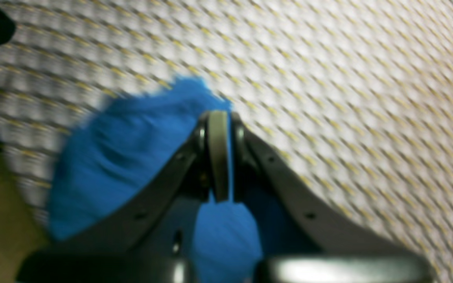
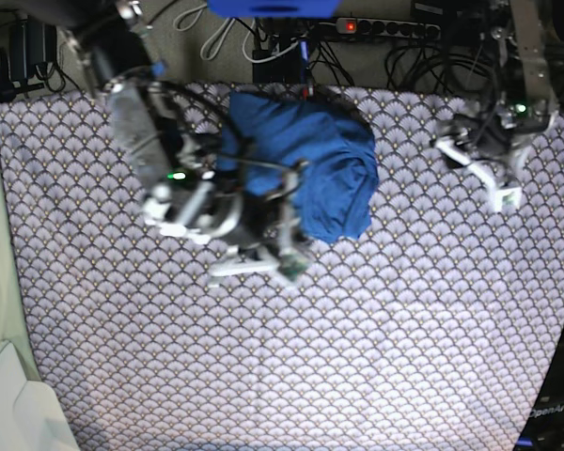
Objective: Fold the T-shirt properly
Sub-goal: 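Move both grippers to the bundle's sides and grasp its edge with the left gripper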
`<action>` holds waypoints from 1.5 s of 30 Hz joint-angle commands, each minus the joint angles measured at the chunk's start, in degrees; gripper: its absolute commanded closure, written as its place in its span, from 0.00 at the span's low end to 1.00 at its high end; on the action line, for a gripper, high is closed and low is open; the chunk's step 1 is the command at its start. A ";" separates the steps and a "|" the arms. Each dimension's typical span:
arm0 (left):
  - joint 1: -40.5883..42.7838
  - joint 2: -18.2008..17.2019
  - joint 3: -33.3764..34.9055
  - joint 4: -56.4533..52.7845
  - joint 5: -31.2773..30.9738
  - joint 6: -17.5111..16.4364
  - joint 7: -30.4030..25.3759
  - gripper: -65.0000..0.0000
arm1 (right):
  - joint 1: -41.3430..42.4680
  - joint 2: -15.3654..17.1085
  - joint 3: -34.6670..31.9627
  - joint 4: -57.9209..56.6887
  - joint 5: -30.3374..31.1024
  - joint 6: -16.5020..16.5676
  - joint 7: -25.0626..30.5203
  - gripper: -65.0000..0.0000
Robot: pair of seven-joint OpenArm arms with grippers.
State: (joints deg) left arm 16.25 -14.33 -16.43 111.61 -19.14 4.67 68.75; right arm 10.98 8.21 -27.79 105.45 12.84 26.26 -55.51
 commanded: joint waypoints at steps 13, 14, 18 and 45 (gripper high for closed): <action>-14.89 4.61 10.58 -12.58 -13.44 0.30 -2.07 0.16 | -6.10 9.51 12.63 1.76 0.57 0.07 0.96 1.00; -15.59 4.79 11.81 -14.07 -13.44 0.30 -3.21 0.16 | -6.72 9.51 13.33 1.76 0.57 0.07 0.96 1.00; -17.53 4.88 16.29 -19.44 -13.52 0.30 -8.05 0.16 | -8.30 9.59 14.65 1.76 0.48 0.07 0.96 1.00; -18.14 6.81 20.34 -27.08 -13.52 0.39 -0.05 0.31 | -8.74 10.83 15.26 1.85 0.21 0.07 1.22 1.00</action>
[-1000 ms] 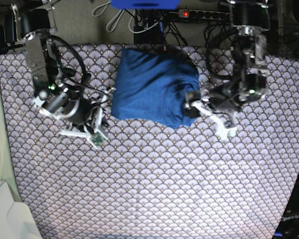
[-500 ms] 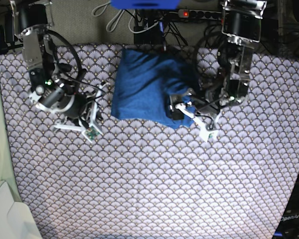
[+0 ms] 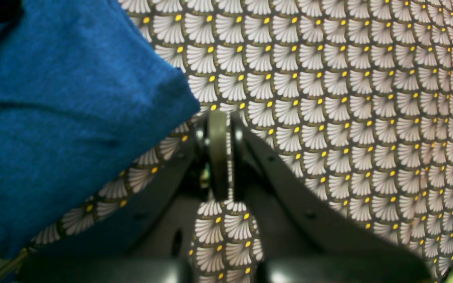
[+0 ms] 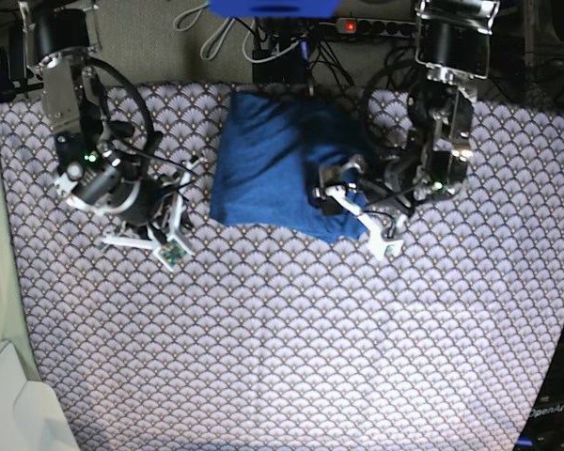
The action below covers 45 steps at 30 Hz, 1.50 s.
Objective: Fold the T-shirt properly
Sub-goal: 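Move both grippers to the bundle's sides and grasp its edge with the left gripper, then drag and rotate the folded bundle with the left gripper to straighten it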
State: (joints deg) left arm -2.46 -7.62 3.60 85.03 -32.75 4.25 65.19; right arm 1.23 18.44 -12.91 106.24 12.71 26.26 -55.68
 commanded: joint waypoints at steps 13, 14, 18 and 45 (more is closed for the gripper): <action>-1.80 -0.51 0.58 -0.86 0.80 1.33 5.01 1.00 | 1.01 0.60 1.79 1.06 0.35 0.07 1.22 1.00; -2.77 -0.51 0.67 -0.86 0.88 1.33 6.15 1.00 | 1.01 0.42 3.63 1.06 0.35 0.07 1.22 1.00; -7.34 -0.51 2.87 -0.86 4.23 1.07 9.05 1.00 | 1.01 -0.55 11.63 1.06 0.61 0.07 1.31 1.00; -36.35 5.38 58.69 -16.77 10.12 0.63 -9.94 1.00 | -2.42 3.85 35.37 0.97 0.43 0.07 1.13 1.00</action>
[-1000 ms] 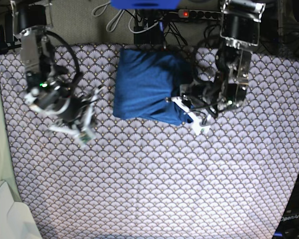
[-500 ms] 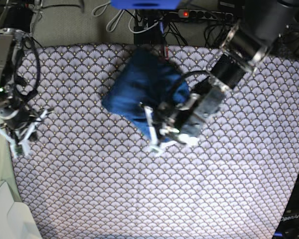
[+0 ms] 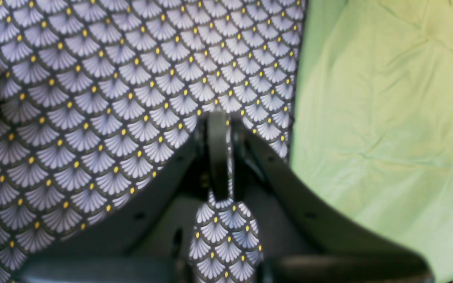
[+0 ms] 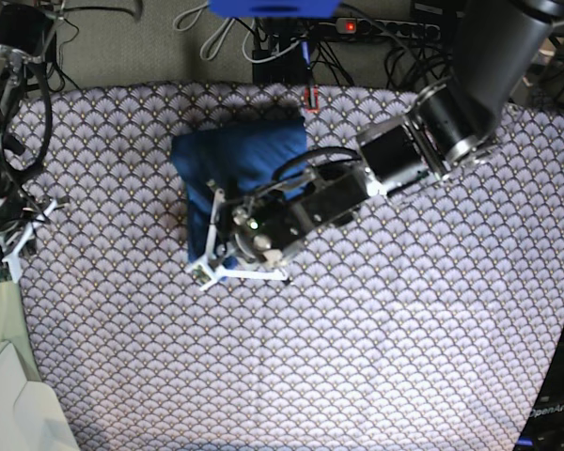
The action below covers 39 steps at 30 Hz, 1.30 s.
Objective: Fold the T-shirt properly
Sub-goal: 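Drag and rotate the folded bundle with the left gripper to straighten it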
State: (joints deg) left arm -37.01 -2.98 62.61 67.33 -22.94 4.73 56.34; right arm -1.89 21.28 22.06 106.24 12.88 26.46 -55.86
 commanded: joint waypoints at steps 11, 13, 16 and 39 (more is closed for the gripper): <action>-1.71 1.36 4.69 0.14 9.09 0.15 -1.61 0.99 | 0.79 0.74 0.13 0.97 0.26 -0.13 1.31 0.99; -1.71 1.36 4.51 0.14 9.53 0.15 -1.17 0.99 | 0.79 0.66 0.05 0.97 0.26 -0.13 1.22 0.99; -1.71 1.27 4.51 0.32 9.62 0.15 -1.17 0.93 | 0.70 0.66 0.05 0.97 0.26 -0.13 1.22 0.99; 0.84 -1.81 -3.05 10.96 27.29 0.15 2.87 0.37 | 0.62 0.48 0.05 0.97 0.43 -0.13 -1.95 0.99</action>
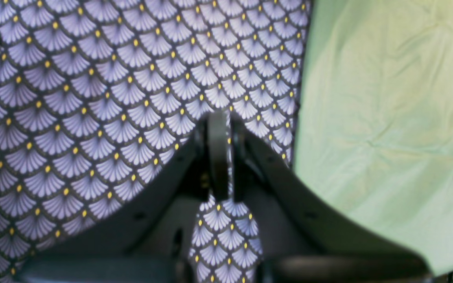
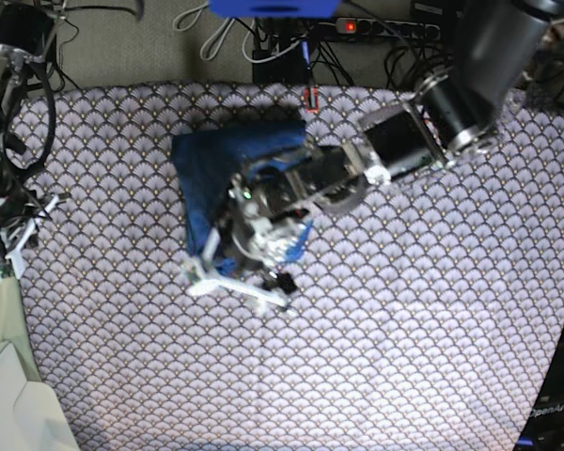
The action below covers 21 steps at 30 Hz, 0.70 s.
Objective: Fold the T-shirt properly
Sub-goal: 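Drag and rotate the folded bundle with the left gripper to straighten it, then release the bundle and raise the left gripper away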
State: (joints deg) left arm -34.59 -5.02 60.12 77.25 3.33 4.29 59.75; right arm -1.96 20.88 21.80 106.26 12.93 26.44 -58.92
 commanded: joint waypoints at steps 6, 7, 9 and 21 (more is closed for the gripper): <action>0.52 -5.58 -9.26 8.68 0.75 0.58 2.54 0.37 | 0.68 0.70 0.31 0.95 0.48 0.07 1.03 0.99; 1.05 -6.37 -11.46 9.38 0.75 0.58 3.59 0.37 | 0.59 -0.09 0.22 0.95 0.48 0.77 1.03 0.99; 2.37 -8.21 -17.44 10.35 0.75 0.58 5.00 0.38 | -0.11 -1.68 0.22 0.95 0.30 4.38 1.03 1.00; 22.24 -19.38 -59.02 14.75 0.75 0.58 10.89 1.00 | -4.24 -15.04 -1.63 5.08 0.39 13.56 0.94 1.00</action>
State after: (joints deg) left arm -10.98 -23.66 1.28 91.07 3.38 4.69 70.72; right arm -6.76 5.34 19.97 110.32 12.64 39.64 -59.11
